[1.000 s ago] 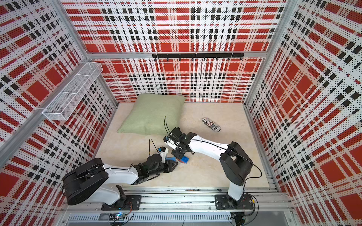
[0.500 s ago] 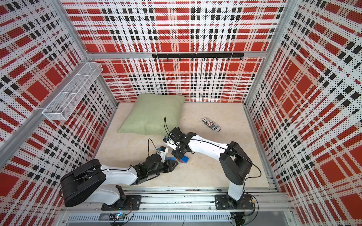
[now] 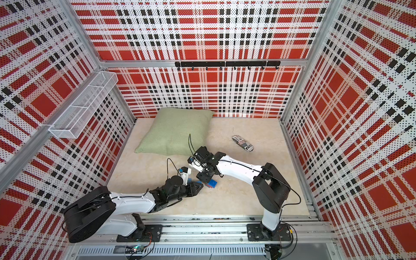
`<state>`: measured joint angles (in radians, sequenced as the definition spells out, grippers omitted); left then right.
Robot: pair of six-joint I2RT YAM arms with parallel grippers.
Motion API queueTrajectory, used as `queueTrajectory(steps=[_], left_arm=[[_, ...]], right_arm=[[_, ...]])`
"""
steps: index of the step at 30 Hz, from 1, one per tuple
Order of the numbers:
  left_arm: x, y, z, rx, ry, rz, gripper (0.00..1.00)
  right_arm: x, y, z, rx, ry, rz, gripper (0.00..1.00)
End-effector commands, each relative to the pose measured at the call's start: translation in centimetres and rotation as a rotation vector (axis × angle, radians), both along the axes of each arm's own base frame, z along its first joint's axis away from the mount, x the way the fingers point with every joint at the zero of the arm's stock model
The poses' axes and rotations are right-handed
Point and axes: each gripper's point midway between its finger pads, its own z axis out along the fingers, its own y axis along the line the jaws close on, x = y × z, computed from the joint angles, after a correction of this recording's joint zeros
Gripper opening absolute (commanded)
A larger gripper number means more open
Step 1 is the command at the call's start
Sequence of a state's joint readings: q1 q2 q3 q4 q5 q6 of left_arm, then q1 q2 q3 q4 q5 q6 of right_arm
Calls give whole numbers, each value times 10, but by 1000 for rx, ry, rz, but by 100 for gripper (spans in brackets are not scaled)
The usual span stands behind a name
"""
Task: Assemble a heart with lego
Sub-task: Assemble the lego brick with the lego brick.
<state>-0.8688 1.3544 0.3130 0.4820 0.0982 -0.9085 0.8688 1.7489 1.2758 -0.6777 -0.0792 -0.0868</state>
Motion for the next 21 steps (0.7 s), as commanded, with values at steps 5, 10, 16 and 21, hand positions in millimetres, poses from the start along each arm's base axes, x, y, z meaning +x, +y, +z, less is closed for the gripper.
queueTrajectory(steps=[5,10,16,21], left_arm=[[6,14,11,45,-39,9,39],[25,29,33,97,-87,55,46],[50,33,49,116,-123,71,59],[58,21,43,145,-127,14,64]], right_arm=[[-6,-10,64,256,-49,-126,71],[-10,-40,72,412,37,-347,77],[-19,-62,37,502,239,-520,78],[-19,-68,11,495,302,-569,77]])
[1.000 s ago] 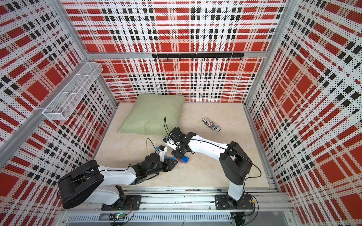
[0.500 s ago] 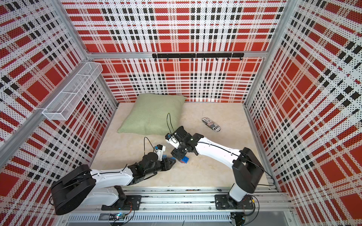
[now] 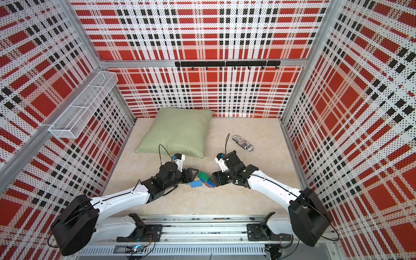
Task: Assemble a heart with lego
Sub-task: Assemble the lego brick with the lego brick.
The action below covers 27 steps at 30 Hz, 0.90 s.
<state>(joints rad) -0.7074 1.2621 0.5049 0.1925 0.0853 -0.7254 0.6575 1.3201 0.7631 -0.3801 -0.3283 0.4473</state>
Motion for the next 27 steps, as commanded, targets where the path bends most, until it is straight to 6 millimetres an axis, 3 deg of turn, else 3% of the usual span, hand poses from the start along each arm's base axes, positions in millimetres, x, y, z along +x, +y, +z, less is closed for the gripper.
queueTrajectory(steps=[1,7,22,27], left_arm=[[1,-7,-7,56,1,-68,65],[1,-11,-17,94,4,-109,66],[1,-25,-15,102,-5,-171,75],[2,-20,-14,112,-7,-141,75]], right_arm=[[7,4,-3,95,53,-46,77],[6,5,-23,102,116,-41,74],[6,0,-50,48,155,-40,71],[6,-3,-54,36,154,-48,71]])
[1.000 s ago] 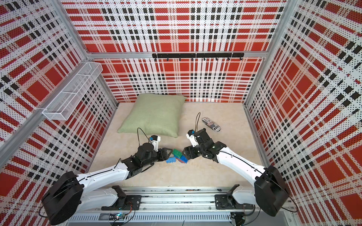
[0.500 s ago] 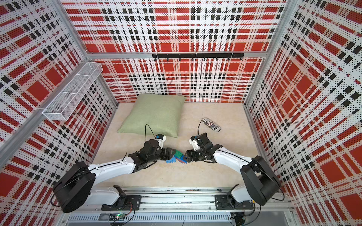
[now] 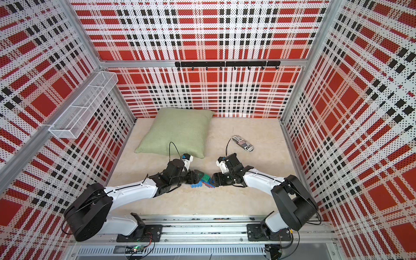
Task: Assemble a heart with lego
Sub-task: Assemble the lego brick with the lego brick.
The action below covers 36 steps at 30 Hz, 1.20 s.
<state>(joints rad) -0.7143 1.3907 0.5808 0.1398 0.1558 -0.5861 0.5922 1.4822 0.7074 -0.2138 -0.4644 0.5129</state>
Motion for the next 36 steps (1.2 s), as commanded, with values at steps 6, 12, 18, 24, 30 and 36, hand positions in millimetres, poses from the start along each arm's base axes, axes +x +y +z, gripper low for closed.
queueTrajectory(steps=[6,12,18,24,30,36], left_arm=[[-1,-7,14,-14,-30,-13,75],[-2,-8,8,3,-27,-9,75],[-4,1,-11,51,7,13,75],[-15,6,-29,87,44,10,75],[-25,19,-53,155,103,32,73],[-32,32,-63,222,128,36,72]], right_arm=[[0,-11,-14,-53,7,-12,70],[2,-11,-13,-61,6,-10,70],[2,-12,-11,-60,3,-15,69],[2,-13,-13,-70,10,-23,69],[3,-15,-16,-76,17,-43,68],[3,-21,-21,-99,23,-60,67]])
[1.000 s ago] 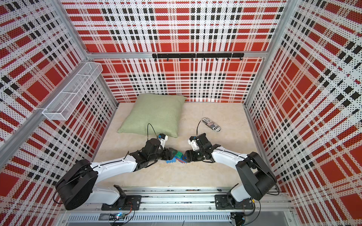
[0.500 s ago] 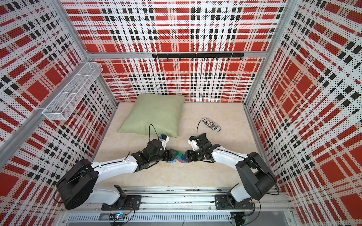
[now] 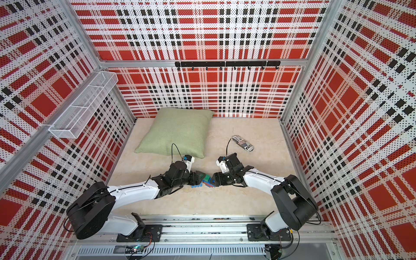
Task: Assemble a heart with lego
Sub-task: Assemble the lego brick with the lego brick.
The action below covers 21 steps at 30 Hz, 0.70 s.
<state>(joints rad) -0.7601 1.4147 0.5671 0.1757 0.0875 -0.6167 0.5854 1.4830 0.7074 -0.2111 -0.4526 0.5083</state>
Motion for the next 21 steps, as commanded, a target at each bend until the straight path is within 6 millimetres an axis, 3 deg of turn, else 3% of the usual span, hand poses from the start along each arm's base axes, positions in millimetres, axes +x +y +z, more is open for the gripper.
queueTrajectory(steps=[1,7,13,21], left_arm=[[-30,36,-52,192,133,9,72],[-24,44,-49,209,121,34,72],[-27,23,-37,163,114,-7,71],[-19,33,-40,209,115,55,70]], right_arm=[[0,-17,-20,-89,31,-48,67],[0,-17,-17,-84,28,-42,67],[1,-19,-19,-97,29,-47,67],[2,-19,-20,-109,28,-49,67]])
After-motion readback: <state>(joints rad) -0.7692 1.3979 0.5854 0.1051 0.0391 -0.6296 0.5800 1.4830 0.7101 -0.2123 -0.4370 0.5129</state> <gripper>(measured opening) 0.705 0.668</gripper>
